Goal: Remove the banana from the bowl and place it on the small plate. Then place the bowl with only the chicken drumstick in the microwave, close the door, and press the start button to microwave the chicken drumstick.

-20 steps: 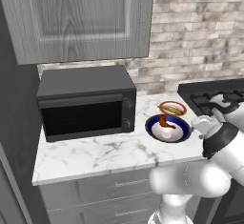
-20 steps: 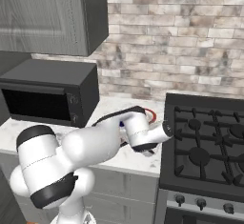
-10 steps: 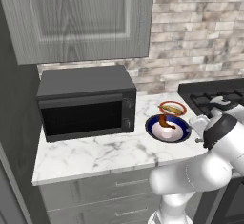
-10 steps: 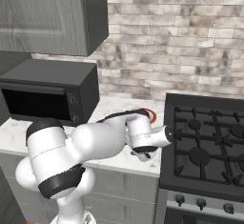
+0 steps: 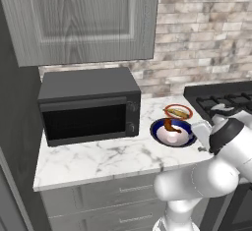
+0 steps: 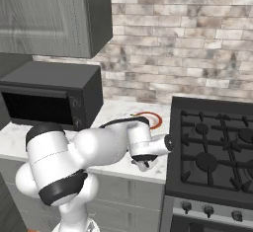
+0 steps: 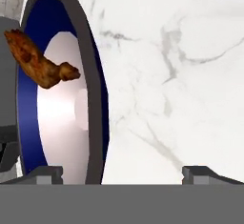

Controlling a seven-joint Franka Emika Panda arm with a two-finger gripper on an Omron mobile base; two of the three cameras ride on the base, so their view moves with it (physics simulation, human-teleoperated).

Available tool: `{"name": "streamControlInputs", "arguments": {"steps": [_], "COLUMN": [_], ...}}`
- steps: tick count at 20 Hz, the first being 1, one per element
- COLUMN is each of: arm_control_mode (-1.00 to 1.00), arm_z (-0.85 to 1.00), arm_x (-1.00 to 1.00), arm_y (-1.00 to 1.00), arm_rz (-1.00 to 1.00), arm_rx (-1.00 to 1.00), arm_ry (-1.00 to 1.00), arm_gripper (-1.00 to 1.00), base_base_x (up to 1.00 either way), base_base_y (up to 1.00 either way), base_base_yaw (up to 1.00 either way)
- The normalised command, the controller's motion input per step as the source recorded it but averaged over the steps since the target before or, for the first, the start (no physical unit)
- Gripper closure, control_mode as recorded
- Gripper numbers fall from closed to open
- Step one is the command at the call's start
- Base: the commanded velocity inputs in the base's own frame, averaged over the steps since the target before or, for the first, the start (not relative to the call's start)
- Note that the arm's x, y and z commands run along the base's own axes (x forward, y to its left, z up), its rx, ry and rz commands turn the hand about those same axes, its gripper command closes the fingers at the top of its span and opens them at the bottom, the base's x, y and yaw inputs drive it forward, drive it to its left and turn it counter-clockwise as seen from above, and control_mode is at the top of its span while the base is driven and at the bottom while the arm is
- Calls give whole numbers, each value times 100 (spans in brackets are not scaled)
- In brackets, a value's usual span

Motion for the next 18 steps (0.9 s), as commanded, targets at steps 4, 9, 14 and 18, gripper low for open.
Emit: {"name": "streamControlInputs", "arguments": {"steps": [4,9,14,18], "arm_control_mode": [-100,-100,-100,-100], "arm_z": [-5,0,-5,-2], "arm_x": [12,26,22,8], "arm_y": [1,0,15,10], "arm_rz": [-13,-13,-12,-7], "arm_rx": [2,2,0,0], "arm_ry": [3,4,3,0], "arm_gripper": [-100,-100,100,100], "base_base_x": [0,0,0,0], "base_base_y": [0,0,0,0], "base_base_yaw": [0,0,0,0]}}
